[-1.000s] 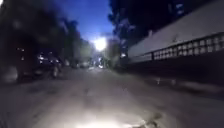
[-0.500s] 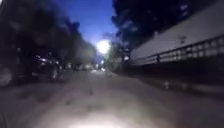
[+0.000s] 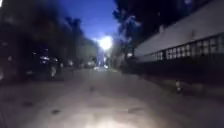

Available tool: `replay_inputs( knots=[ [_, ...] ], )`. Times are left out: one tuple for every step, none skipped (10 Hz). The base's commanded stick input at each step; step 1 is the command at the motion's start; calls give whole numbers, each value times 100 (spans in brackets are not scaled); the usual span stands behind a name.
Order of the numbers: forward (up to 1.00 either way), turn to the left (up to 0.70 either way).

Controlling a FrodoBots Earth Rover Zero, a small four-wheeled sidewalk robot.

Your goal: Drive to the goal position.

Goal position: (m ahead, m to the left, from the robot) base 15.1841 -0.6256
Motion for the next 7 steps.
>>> replay_inputs(
  knots=[
    [85,0],
    [85,0],
    [85,0],
    [85,0],
    [85,0],
    [85,0],
    [85,0]
  ],
)
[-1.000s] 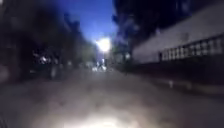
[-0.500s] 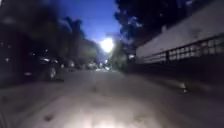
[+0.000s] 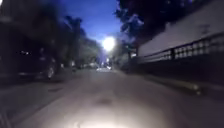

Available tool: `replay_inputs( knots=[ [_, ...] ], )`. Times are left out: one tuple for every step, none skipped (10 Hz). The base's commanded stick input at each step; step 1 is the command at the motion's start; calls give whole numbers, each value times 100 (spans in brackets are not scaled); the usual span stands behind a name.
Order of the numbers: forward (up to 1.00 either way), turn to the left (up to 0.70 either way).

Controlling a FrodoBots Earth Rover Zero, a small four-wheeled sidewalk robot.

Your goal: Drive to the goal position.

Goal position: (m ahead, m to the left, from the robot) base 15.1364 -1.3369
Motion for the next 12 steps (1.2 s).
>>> replay_inputs(
  knots=[
    [85,0],
    [85,0],
    [85,0],
    [85,0],
    [85,0],
    [85,0],
    [85,0],
    [85,0],
    [85,0],
    [85,0],
    [85,1],
    [85,1]
  ],
)
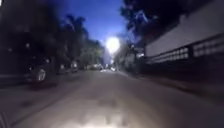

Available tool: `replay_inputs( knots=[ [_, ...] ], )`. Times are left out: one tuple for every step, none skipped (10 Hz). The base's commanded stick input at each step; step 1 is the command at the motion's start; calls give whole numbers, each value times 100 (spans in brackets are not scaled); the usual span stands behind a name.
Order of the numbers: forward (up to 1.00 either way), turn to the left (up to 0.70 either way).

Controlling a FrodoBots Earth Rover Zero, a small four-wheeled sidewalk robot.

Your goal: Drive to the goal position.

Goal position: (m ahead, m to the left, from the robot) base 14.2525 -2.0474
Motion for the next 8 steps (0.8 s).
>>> replay_inputs(
  knots=[
    [85,1],
    [85,1],
    [85,1],
    [85,1],
    [85,1],
    [85,1],
    [85,1],
    [85,1]
  ],
)
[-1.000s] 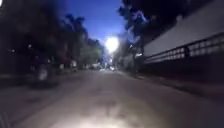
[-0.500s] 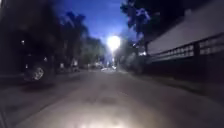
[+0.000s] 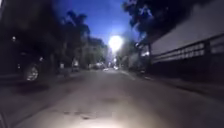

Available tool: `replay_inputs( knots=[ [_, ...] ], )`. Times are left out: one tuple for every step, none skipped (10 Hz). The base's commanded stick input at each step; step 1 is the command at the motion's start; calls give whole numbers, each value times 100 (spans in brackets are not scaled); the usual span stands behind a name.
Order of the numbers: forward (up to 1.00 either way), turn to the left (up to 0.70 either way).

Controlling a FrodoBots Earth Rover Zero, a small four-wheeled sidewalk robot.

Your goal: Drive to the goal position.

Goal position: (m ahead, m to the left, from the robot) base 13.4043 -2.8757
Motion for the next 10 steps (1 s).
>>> replay_inputs(
  knots=[
    [85,1],
    [85,1],
    [85,1],
    [85,-10],
    [85,-21],
    [85,-31],
    [85,-17],
    [85,-5],
    [85,0],
    [85,1]
  ],
)
